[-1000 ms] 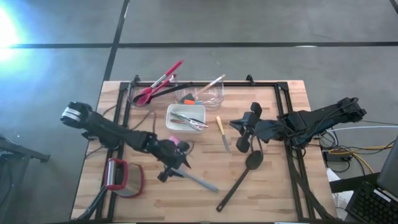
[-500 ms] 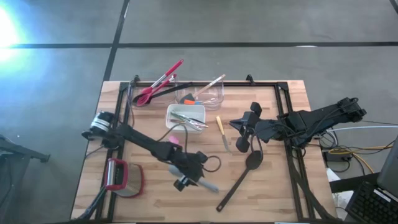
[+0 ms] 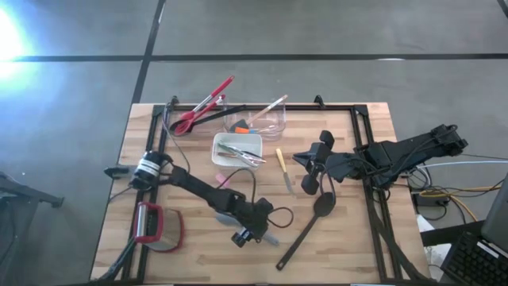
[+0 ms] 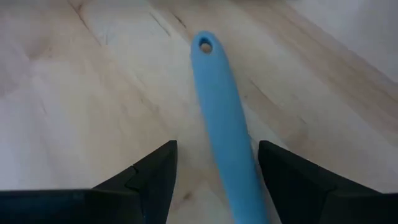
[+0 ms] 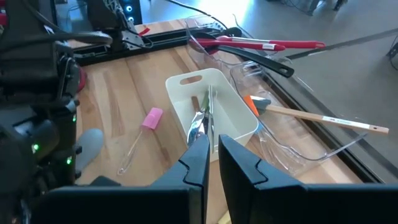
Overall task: Pick & Place Kitchen Items
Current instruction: Put the gray serving spoon into the left transparent bin
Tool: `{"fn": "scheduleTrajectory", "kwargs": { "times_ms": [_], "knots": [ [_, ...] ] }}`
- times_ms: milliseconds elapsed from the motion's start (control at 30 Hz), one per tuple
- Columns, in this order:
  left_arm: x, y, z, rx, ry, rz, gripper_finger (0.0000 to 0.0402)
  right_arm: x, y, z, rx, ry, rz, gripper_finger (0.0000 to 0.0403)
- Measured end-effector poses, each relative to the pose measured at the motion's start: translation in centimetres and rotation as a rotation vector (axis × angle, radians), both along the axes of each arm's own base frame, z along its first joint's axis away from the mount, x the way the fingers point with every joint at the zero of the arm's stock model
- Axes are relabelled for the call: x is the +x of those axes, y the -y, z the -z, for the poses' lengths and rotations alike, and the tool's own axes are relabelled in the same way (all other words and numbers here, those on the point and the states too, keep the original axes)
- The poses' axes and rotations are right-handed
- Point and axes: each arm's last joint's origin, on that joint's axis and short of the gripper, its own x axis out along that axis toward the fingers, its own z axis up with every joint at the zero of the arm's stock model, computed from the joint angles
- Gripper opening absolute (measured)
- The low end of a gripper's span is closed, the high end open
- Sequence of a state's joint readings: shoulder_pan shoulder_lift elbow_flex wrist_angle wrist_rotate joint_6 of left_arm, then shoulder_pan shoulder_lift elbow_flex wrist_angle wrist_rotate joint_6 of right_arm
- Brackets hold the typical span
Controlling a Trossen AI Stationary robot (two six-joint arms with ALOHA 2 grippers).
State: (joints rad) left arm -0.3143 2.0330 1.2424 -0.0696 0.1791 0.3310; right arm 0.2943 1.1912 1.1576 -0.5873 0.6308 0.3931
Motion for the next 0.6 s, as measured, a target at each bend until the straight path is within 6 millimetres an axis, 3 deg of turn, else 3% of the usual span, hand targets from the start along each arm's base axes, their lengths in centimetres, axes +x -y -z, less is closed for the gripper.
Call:
{"fn": "scheduleTrajectory", "kwargs": {
  "times_ms": [200,333,500,600],
  "knots": [
    [0.7,0.4,1.6,0.01,-0.011,-0.001,0.0213,0.0,0.0,0.0,0.0,0.0,0.0,0.0029],
    [0.7,0.4,2.4,0.04,-0.02,-0.016,0.0169,0.0,0.0,0.0,-0.003,-0.001,-0.002,0.0029],
    [0.6,0.4,2.3,0.039,-0.023,-0.009,0.0082,0.0,0.0,0.0,-0.003,-0.001,-0.002,0.0029],
    [0.6,0.4,2.3,0.039,-0.025,-0.008,0.008,0.0,0.0,0.0,-0.003,-0.001,-0.002,0.0029]
  ]
}}
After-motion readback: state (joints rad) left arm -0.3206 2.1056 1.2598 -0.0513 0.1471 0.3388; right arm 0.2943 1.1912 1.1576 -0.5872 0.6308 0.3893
